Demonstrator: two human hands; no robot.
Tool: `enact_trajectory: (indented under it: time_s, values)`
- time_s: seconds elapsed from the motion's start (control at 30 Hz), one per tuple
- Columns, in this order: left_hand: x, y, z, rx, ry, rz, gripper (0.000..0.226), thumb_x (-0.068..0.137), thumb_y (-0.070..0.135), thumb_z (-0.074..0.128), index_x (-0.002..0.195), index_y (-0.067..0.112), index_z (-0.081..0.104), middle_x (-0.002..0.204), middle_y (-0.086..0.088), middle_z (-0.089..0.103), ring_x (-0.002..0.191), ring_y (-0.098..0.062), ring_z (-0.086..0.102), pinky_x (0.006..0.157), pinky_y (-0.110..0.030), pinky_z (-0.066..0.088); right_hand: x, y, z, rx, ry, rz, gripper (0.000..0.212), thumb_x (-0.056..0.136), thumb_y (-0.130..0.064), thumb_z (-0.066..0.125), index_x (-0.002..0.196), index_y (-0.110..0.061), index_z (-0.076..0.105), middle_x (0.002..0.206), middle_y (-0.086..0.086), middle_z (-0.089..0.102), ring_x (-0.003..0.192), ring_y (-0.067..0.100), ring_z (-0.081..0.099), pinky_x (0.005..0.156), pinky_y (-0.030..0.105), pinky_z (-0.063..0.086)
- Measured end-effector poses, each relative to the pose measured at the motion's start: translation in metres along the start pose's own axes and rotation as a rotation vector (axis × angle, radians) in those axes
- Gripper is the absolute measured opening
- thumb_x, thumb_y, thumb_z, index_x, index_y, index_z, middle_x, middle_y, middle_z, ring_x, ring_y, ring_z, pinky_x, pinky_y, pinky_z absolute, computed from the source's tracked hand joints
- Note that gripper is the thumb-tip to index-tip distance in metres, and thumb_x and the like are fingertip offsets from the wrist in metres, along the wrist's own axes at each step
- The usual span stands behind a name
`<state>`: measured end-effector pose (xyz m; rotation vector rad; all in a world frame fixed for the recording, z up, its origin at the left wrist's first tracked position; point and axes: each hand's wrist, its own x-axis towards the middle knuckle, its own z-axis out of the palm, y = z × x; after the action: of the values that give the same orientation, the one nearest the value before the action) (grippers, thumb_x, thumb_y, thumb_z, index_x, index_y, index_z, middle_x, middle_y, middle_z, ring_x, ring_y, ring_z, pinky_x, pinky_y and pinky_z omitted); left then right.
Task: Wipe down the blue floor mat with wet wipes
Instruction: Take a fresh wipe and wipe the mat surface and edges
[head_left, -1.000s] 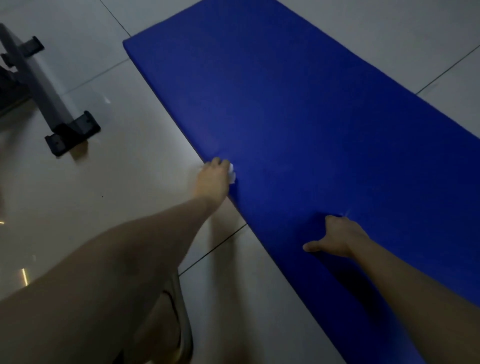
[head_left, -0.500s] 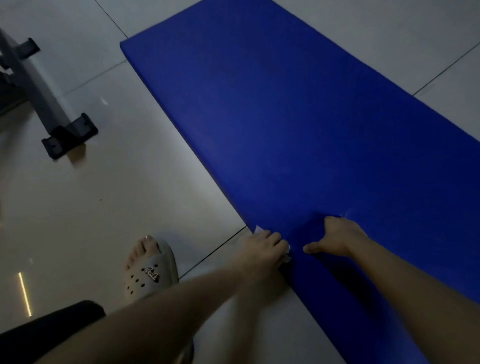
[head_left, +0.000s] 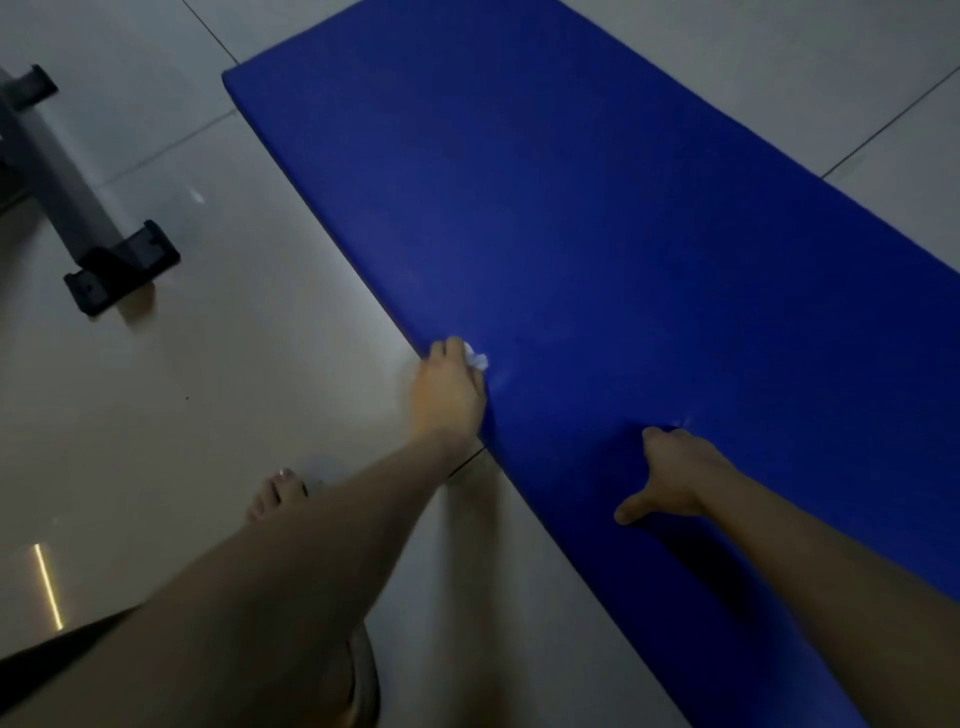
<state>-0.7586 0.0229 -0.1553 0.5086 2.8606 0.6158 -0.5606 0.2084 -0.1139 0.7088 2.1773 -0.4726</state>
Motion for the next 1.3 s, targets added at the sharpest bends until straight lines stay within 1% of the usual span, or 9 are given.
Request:
enact_trajectory:
  time_s: [0.23,0.37,0.43,0.57,0.73,0.9,1.13,1.2,1.3]
  values:
    - [-0.149,0.029,0.028,-0.072,-0.339,0.490,0.013,0.102,0.041,0.052,0.108,0.029,0.053,0.104,0.008,0.061,0.091,-0.008,0.061,0.087,-0.035,0.055,-0.002,-0.004,-0.002,-0.020,0.003,0.020,0.081,0.054,-0.068,0.088,0.104,-0.020,0.044,0.102,-0.001,0.051,0.087,0.015,0.053,0.073,0.032,0.052]
    - [-0.110,0.014,0.005,0.118,-0.499,0.823,0.022,0.102,0.036,0.054,0.120,0.023,0.053,0.122,-0.002,0.060,0.109,-0.020,0.058,0.097,-0.041,0.049,-0.002,-0.005,-0.005,-0.025,0.002,0.031,0.080,0.055,-0.068,0.088,0.101,-0.018,0.045,0.099,0.000,0.053,0.086,0.016,0.054,0.073,0.033,0.053]
    - [-0.066,0.005,-0.013,0.157,-0.484,0.757,0.019,0.104,0.037,0.047,0.116,0.024,0.055,0.122,0.000,0.058,0.111,-0.019,0.055,0.098,-0.039,0.044,-0.003,-0.004,-0.004,-0.019,-0.003,0.023,0.081,0.054,-0.069,0.088,0.101,-0.018,0.046,0.098,0.000,0.054,0.087,0.016,0.054,0.076,0.034,0.055]
    - [0.024,-0.016,-0.033,0.232,-0.169,0.340,0.021,0.106,0.038,0.044,0.105,0.020,0.054,0.107,-0.003,0.060,0.087,-0.016,0.052,0.080,-0.034,0.043,-0.001,-0.003,-0.001,-0.013,-0.001,0.012,0.083,0.051,-0.071,0.088,0.100,-0.018,0.045,0.098,0.000,0.053,0.086,0.016,0.053,0.074,0.034,0.055]
    - [0.011,-0.007,-0.005,-0.041,0.017,-0.041,0.022,0.105,0.041,0.047,0.102,0.020,0.052,0.094,0.003,0.060,0.085,-0.018,0.060,0.074,-0.030,0.043,-0.002,-0.004,-0.003,-0.020,0.004,0.008,0.082,0.053,-0.068,0.089,0.102,-0.018,0.046,0.097,-0.001,0.053,0.087,0.016,0.054,0.079,0.036,0.056]
    - [-0.096,0.025,0.021,-0.119,-0.173,0.101,0.026,0.106,0.050,0.037,0.095,0.029,0.047,0.084,0.011,0.058,0.075,-0.008,0.058,0.076,-0.035,0.054,-0.003,-0.003,-0.006,-0.032,0.022,0.007,0.077,0.053,-0.067,0.089,0.096,-0.019,0.047,0.094,-0.002,0.055,0.083,0.015,0.054,0.074,0.033,0.054]
    - [-0.110,0.009,0.001,0.177,-0.540,0.883,0.023,0.104,0.039,0.046,0.123,0.026,0.048,0.120,0.000,0.062,0.108,-0.018,0.060,0.097,-0.042,0.049,-0.002,-0.004,-0.004,-0.027,0.028,0.016,0.082,0.053,-0.069,0.088,0.102,-0.019,0.046,0.095,-0.001,0.054,0.084,0.016,0.054,0.072,0.032,0.052]
    - [-0.066,0.007,-0.014,0.280,-0.572,0.840,0.021,0.104,0.040,0.043,0.120,0.027,0.049,0.120,-0.002,0.060,0.109,-0.021,0.058,0.096,-0.043,0.048,-0.003,-0.003,-0.004,-0.021,0.013,0.013,0.082,0.054,-0.069,0.088,0.102,-0.018,0.045,0.095,-0.002,0.053,0.085,0.016,0.053,0.072,0.032,0.051]
    - [0.000,0.000,-0.029,0.261,-0.326,0.452,0.024,0.107,0.043,0.036,0.106,0.024,0.050,0.101,0.001,0.060,0.091,-0.020,0.061,0.083,-0.039,0.049,-0.002,-0.003,-0.003,-0.012,0.005,0.003,0.082,0.053,-0.069,0.088,0.100,-0.018,0.045,0.094,-0.002,0.052,0.082,0.015,0.051,0.067,0.031,0.048]
